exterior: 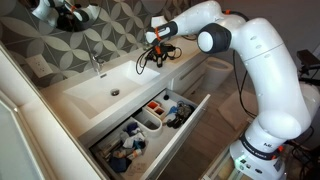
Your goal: Move the black and yellow object on the counter top and put it in the opened drawer
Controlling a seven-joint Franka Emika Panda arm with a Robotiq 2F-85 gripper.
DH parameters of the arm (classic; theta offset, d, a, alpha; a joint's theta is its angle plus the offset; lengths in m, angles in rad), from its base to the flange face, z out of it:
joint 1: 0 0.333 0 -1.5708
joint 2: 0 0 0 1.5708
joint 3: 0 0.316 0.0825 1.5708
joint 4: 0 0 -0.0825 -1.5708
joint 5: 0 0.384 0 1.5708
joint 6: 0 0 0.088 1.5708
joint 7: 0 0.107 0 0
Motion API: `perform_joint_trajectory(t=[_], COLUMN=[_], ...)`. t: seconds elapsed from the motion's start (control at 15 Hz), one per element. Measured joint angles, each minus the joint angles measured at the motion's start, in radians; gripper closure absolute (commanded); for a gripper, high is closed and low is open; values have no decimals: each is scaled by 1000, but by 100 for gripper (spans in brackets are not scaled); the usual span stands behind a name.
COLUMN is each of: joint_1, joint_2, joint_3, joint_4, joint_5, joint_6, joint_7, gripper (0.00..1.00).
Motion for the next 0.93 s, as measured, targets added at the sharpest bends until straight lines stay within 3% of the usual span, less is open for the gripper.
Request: perform_joint_trajectory(t=[0.07, 0.27, 0.4, 0.93], joint_1=[-1, -1, 1, 13], joint_2=[0, -1, -1, -17], joint_3=[0, 0, 0, 18], joint_4=[6, 23, 25, 34], joint_5=[0, 0, 0, 1], joint_6=[-5, -13, -13, -12], joint_7=[-3, -5, -6, -11], gripper=[99, 95, 100, 99])
